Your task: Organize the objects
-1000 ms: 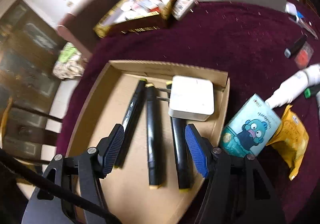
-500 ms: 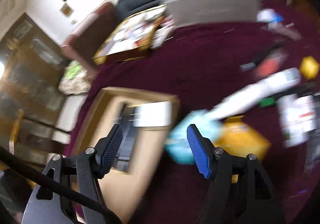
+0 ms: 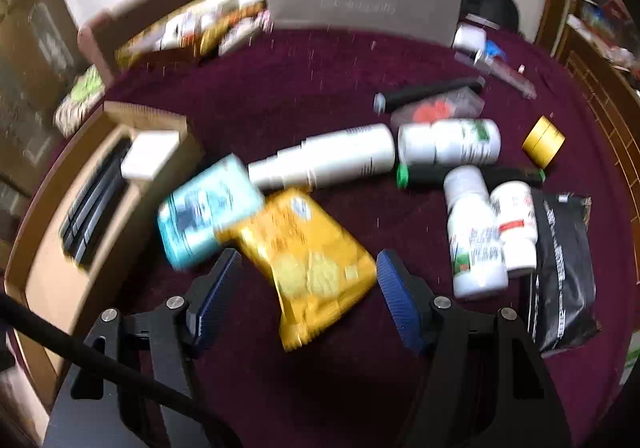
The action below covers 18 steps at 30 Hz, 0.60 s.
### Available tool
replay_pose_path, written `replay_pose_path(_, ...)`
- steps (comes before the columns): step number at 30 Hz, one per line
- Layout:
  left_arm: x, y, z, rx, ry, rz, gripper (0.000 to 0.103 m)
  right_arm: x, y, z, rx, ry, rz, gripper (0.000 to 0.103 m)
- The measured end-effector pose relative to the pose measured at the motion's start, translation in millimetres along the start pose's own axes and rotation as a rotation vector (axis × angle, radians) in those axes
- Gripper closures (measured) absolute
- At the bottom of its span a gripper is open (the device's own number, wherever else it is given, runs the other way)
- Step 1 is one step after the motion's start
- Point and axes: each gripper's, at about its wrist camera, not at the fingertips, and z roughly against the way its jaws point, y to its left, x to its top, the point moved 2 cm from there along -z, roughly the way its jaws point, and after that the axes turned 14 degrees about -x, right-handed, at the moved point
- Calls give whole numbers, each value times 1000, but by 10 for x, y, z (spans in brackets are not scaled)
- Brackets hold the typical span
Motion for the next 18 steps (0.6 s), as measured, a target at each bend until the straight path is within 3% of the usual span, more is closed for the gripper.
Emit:
replay_pose_path(2,-16,-36,-24,-3,-1,5,62,113,-8,67,93,-39,-71,33)
replay_pose_path(7,-62,-17,-100,-19,9,53,62,516,173,-84,263,17,-177,33)
replay_pose_path(10,-89,9,-75,-19,6,75,62,706,229,-397,386,117,-276,33)
replay_pose_path(13,-102,16,-23,-13,-1,76,62,684,247,-755,471,247,-366,34)
replay_pose_path(15,-91,26,18,-12,-12,71,62,694,255,-745,495,238,-362,31)
replay_pose_path(17,-76,51,50,-19,-29,75,62,634,324,-712,677,322,-353,31)
replay_pose_path(18,-69,69,47,-21,-30,80,62,598,352,-685,727,350,-346,30)
